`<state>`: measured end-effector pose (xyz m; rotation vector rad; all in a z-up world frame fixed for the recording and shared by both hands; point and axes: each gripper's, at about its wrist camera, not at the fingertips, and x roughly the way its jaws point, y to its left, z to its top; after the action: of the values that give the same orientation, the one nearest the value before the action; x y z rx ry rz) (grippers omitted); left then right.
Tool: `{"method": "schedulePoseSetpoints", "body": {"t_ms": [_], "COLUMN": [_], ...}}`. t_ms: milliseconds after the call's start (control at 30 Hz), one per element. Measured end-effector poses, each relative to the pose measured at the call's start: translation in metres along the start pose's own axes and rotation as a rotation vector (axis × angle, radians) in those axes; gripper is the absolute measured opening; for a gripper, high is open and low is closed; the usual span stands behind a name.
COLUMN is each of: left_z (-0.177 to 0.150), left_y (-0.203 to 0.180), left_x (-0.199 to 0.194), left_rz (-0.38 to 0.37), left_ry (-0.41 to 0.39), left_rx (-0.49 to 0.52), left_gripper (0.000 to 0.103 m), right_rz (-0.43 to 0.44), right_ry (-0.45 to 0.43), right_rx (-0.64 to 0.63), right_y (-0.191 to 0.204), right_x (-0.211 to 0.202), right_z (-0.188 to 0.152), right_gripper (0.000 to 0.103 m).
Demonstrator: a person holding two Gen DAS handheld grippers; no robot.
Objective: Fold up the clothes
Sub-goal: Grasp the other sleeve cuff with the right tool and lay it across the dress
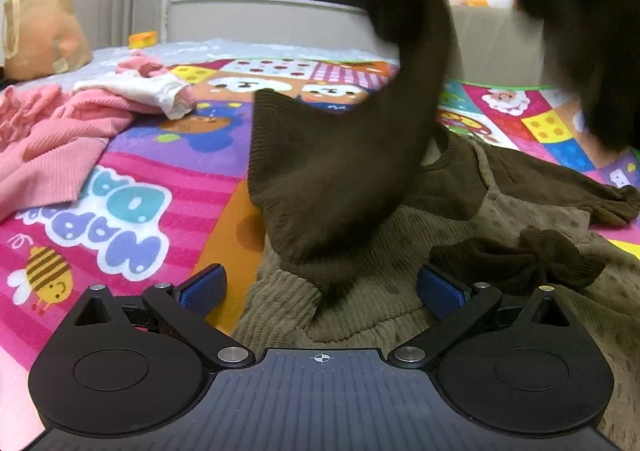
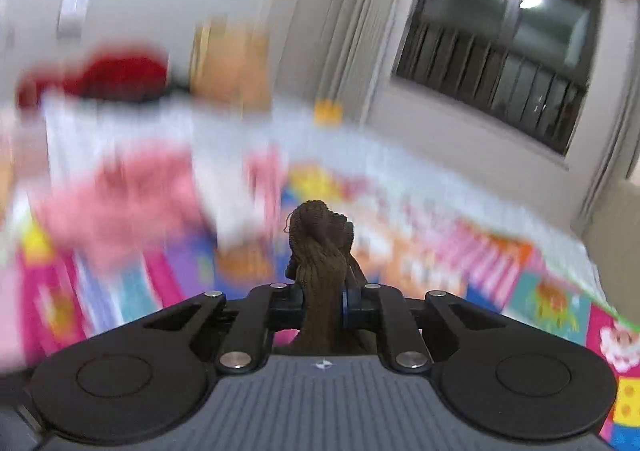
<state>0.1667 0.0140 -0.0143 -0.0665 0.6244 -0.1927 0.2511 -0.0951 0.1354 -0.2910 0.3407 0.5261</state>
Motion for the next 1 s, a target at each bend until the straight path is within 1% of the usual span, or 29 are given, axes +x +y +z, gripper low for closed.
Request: {"method": "schedulePoseSetpoints", "body": {"t_ms": [33, 100, 200, 233, 267, 300, 333, 367, 400, 433, 467, 533, 633, 700, 733, 767, 800, 833, 900, 933, 967, 1000], "left_z": [0.0, 0.0, 0.0, 0.0, 0.0, 0.0, 0.0, -0.001, -0.001, -0.001, -0.001, -0.001, -0.001, -0.001, -0.001, -0.001, -0.002, -0.001, -0.001, -0.001, -0.001, -0.002], "left_y": [0.0, -0.001, 0.002, 0.003, 0.004, 0.005, 0.004, 0.004, 0.004, 0.004, 0.004, 0.003, 0.004, 0.007, 0.007, 0.007, 0.007, 0.008, 0.009, 0.009, 0.01, 0.01], "left_x": [0.0, 0.001, 0.0, 0.0, 0.0, 0.0, 0.0, -0.001, -0.001, 0.0, 0.0, 0.0, 0.001, 0.004, 0.003, 0.003, 0.002, 0.003, 0.003, 0.003, 0.003, 0.003], "left_rz": [0.008, 0.024, 0.032, 0.031, 0.03, 0.029, 0.029, 0.031, 0.033, 0.036, 0.04, 0.047, 0.052, 0.051, 0.049, 0.048, 0.047, 0.047, 0.045, 0.044, 0.042, 0.039], "left_ry": [0.0, -0.001, -0.006, -0.006, -0.006, -0.005, -0.006, -0.007, -0.007, -0.007, -0.006, -0.005, -0.005, -0.001, -0.001, -0.003, -0.005, -0.005, -0.005, -0.006, -0.007, -0.008], "left_rx": [0.0, -0.003, -0.018, -0.026, -0.033, -0.036, -0.038, -0.037, -0.038, -0.038, -0.039, -0.04, -0.044, -0.059, -0.064, -0.065, -0.067, -0.068, -0.071, -0.073, -0.075, -0.079], "left_gripper": [0.103, 0.103, 0.103, 0.103, 0.103, 0.103, 0.103, 0.103, 0.103, 0.103, 0.103, 0.103, 0.103, 0.103, 0.103, 0.103, 0.103, 0.103, 0.103, 0.103, 0.103, 0.103], "right_rz": [0.011, 0.024, -0.02, -0.042, -0.068, -0.098, -0.128, -0.158, -0.177, -0.19, -0.203, -0.227, -0.216, -0.16, -0.127, -0.093, -0.06, -0.057, -0.086, -0.093, -0.095, -0.095], "right_ry": [-0.027, -0.036, 0.036, 0.074, 0.118, 0.165, 0.203, 0.236, 0.248, 0.247, 0.246, 0.234, 0.186, 0.162, 0.17, 0.188, 0.207, 0.243, 0.336, 0.346, 0.334, 0.314], "right_rx": [0.032, 0.079, 0.115, 0.129, 0.145, 0.165, 0.19, 0.215, 0.241, 0.266, 0.292, 0.333, 0.342, 0.356, 0.364, 0.372, 0.381, 0.365, 0.304, 0.296, 0.302, 0.341], "right_y": [-0.01, -0.028, -0.053, -0.062, -0.07, -0.08, -0.089, -0.097, -0.105, -0.111, -0.118, -0.129, -0.133, -0.129, -0.123, -0.117, -0.11, -0.104, -0.092, -0.091, -0.092, -0.097], "right_x": [-0.008, -0.018, -0.016, -0.013, -0.009, -0.005, -0.004, -0.003, -0.006, -0.012, -0.017, -0.028, -0.042, -0.044, -0.04, -0.033, -0.026, -0.017, 0.0, 0.003, 0.002, -0.005], "right_z": [0.008, 0.007, -0.029, -0.045, -0.063, -0.081, -0.097, -0.113, -0.123, -0.129, -0.136, -0.146, -0.148, -0.148, -0.148, -0.148, -0.148, -0.153, -0.167, -0.171, -0.173, -0.174], "right_gripper": [0.013, 0.013, 0.015, 0.019, 0.026, 0.03, 0.039, 0.045, 0.045, 0.049, 0.058, 0.068, 0.067, 0.055, 0.047, 0.045, 0.045, 0.044, 0.044, 0.042, 0.042, 0.042]}}
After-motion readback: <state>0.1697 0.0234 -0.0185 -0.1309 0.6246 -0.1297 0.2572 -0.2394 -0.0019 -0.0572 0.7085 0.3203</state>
